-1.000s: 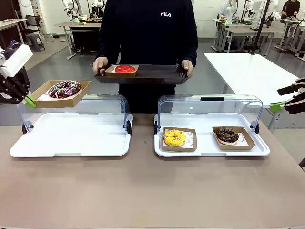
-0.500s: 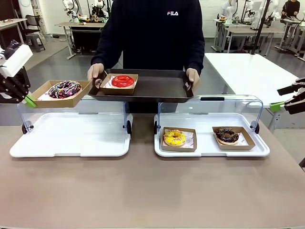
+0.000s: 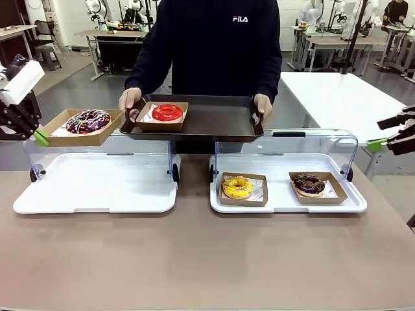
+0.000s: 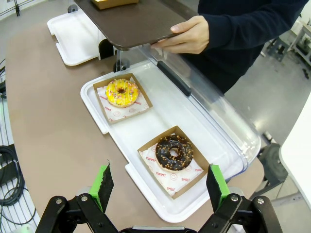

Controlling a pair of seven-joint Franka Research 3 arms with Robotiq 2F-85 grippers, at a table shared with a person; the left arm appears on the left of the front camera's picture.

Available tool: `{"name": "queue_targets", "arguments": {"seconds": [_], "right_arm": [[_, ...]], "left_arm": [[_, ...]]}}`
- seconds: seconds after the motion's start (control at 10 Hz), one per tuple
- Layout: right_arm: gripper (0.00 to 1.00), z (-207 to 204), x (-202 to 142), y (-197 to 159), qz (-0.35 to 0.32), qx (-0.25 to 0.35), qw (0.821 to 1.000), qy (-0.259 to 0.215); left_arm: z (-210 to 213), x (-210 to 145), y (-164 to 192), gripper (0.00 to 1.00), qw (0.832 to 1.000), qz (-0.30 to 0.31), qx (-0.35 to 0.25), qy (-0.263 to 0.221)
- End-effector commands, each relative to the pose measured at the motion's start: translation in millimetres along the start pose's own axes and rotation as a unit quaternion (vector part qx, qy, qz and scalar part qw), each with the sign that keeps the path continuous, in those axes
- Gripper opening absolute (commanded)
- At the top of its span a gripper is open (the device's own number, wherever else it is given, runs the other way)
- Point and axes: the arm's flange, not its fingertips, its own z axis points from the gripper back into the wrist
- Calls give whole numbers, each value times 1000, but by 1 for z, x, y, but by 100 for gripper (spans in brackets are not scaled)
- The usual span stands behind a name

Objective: Provide the desired donut to the person.
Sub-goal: Place the picked Paper togo box onto the Handle tray extended by the person.

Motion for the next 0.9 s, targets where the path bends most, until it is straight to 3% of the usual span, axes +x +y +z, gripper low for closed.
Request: {"name": "queue_targets", "arguments": {"seconds": [0.0, 0.7, 0.8], "right_arm": [[100, -2, -2, 0, 1, 4, 1000, -10], [100, -2, -2, 0, 1, 4, 1000, -10], [100, -2, -2, 0, 1, 4, 1000, -10]], "left_arm": [[1, -1, -1, 0, 1000, 1, 6, 2], [0, 0, 0, 0, 1000, 0, 0, 0], [-22, -136, -76, 1, 974, -16, 166, -152]]}}
